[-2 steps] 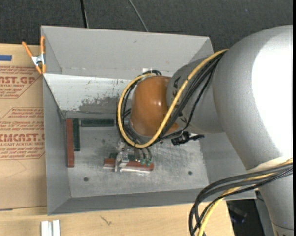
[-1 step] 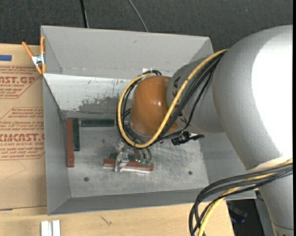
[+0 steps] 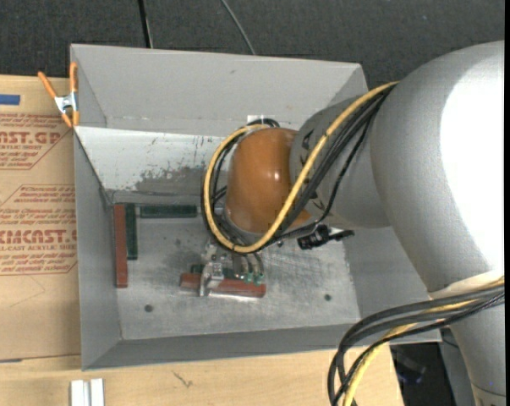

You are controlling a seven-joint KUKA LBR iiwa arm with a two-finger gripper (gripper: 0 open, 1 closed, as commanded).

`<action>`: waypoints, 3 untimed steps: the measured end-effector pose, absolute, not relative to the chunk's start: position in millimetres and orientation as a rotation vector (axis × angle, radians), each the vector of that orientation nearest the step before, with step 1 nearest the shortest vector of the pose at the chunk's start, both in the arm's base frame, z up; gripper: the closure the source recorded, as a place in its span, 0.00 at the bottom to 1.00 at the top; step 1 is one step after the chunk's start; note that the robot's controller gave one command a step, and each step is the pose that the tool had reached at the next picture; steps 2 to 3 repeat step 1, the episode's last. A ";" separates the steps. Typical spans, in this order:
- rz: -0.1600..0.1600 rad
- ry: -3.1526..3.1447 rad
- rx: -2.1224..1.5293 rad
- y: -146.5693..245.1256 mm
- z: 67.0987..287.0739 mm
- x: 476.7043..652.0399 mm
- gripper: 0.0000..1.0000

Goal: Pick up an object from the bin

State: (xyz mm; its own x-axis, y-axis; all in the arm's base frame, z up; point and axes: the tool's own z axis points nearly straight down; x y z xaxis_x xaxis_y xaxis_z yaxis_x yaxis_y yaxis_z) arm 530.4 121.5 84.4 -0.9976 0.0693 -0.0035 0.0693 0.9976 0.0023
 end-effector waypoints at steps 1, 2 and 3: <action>0.002 3.139 0.109 121.6 92.2 530.7 1.00; 0.002 3.139 0.109 121.6 92.2 530.7 1.00; 0.002 3.139 0.109 121.6 92.2 530.7 1.00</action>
Offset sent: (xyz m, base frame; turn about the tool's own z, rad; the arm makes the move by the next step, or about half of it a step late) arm -0.0002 0.0000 0.0021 0.0000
